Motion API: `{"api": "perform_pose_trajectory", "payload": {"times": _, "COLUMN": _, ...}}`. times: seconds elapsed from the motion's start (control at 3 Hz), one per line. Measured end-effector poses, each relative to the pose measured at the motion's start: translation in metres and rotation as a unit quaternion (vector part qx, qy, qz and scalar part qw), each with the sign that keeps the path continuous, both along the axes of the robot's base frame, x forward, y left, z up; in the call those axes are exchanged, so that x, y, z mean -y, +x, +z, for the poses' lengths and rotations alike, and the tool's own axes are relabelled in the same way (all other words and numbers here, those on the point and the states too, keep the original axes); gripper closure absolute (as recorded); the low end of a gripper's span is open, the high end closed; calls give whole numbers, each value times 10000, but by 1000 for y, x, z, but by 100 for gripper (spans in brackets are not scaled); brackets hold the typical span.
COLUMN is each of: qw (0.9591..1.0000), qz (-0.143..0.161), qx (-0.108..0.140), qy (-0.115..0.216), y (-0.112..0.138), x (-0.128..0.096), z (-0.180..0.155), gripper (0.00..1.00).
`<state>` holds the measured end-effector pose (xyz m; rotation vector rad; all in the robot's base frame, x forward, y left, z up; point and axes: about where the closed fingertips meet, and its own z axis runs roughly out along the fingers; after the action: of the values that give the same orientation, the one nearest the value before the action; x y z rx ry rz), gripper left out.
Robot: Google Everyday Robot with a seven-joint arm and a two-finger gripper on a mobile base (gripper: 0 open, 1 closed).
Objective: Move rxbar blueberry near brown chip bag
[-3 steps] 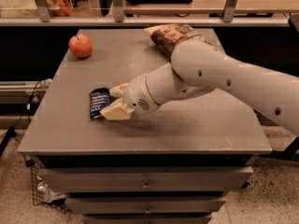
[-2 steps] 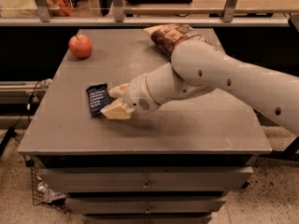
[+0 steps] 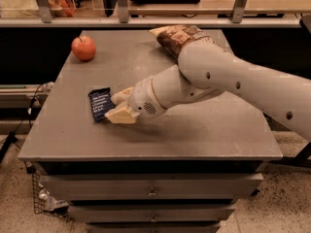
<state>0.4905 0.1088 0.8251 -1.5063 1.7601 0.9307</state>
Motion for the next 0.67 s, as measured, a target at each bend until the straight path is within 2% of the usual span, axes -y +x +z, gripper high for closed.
{"api": "perform_pose_trajectory", "payload": {"times": 0.33, "qw": 10000, "qz": 0, "qx": 1, "qy": 0, "y": 0, "x": 0, "z": 0, "gripper": 84}}
{"api": "perform_pose_trajectory", "payload": {"times": 0.67, "qw": 10000, "qz": 0, "qx": 3, "qy": 0, "y": 0, "x": 0, "z": 1, "gripper": 51}}
